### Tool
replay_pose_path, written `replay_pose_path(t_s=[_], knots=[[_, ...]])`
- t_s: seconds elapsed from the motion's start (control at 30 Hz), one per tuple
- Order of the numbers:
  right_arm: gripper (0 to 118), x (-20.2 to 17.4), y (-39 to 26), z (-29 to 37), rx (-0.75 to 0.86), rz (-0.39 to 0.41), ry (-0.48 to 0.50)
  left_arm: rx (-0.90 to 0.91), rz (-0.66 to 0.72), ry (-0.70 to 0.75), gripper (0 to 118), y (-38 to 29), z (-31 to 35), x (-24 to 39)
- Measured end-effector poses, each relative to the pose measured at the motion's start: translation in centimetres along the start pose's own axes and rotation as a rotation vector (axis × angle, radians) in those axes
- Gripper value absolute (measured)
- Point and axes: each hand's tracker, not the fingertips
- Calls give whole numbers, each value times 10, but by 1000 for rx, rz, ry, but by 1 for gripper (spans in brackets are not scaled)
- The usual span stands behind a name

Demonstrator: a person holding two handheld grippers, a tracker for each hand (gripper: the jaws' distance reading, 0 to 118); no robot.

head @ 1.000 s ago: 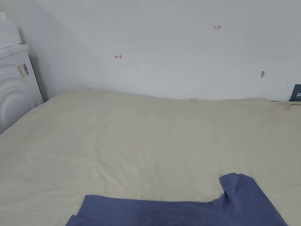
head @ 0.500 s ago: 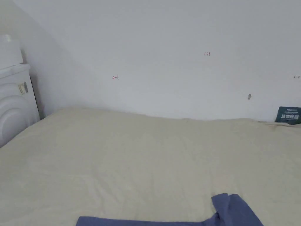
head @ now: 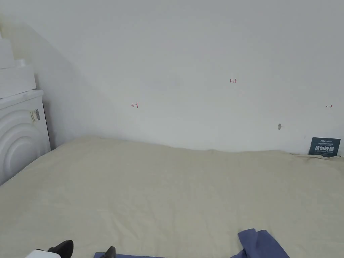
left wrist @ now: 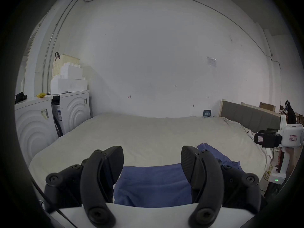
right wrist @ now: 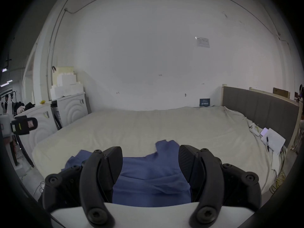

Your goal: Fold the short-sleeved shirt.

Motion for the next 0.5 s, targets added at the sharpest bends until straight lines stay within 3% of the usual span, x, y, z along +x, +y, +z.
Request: replay_pose_path(t_s=[0.1, 0.13, 0.17, 0.2, 0.27, 0.37, 0.4, 0.5], knots=[[74, -5, -6, 0, -8, -6, 12, -12, -15, -20, 78, -6, 3, 8], [69, -6, -8, 1, -19, -6, 24, -12, -21, -13, 75, -9, 4, 10], [54, -7, -12, 2, -21, -5, 28, -11, -20, -8, 69, -10, 5, 12], [40, -9, -15, 3, -25, 3, 31, -13, -19, -2, 59, -12, 6, 13], [20, -12, -20, 4, -34, 20, 18, -24, -23, -8, 25, -16, 8, 13], [1, -14, -28, 8, -44, 14, 32, -47, -7, -22, 6, -20, 9, 11], [1, -15, -29, 9, -50, 12, 33, -53, 9, -26, 0, -23, 10, 10], [0, -16, -33, 10, -65, 12, 41, -72, 20, -26, 0, -31, 10, 10]])
